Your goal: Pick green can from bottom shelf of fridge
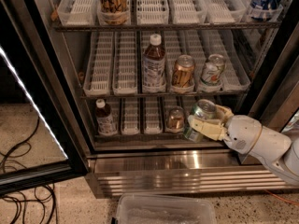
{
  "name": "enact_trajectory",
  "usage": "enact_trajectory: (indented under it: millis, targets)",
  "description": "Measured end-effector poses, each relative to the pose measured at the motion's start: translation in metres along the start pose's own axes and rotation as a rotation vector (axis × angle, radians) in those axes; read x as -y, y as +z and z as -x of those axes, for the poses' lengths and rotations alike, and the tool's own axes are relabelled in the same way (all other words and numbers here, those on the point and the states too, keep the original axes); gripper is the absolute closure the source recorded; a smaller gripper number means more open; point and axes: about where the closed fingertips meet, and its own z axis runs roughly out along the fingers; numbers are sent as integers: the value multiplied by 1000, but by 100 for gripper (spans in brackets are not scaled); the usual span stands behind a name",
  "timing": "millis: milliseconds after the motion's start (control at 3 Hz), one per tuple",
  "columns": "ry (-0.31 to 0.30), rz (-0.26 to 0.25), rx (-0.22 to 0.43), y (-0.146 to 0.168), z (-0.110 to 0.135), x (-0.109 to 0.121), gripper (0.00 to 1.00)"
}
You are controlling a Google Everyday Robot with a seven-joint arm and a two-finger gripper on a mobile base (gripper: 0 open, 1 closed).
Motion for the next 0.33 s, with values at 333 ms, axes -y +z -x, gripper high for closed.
enact_trajectory:
  millis: [333]
  targets:
    - [11, 25, 55, -3, 27, -16, 100]
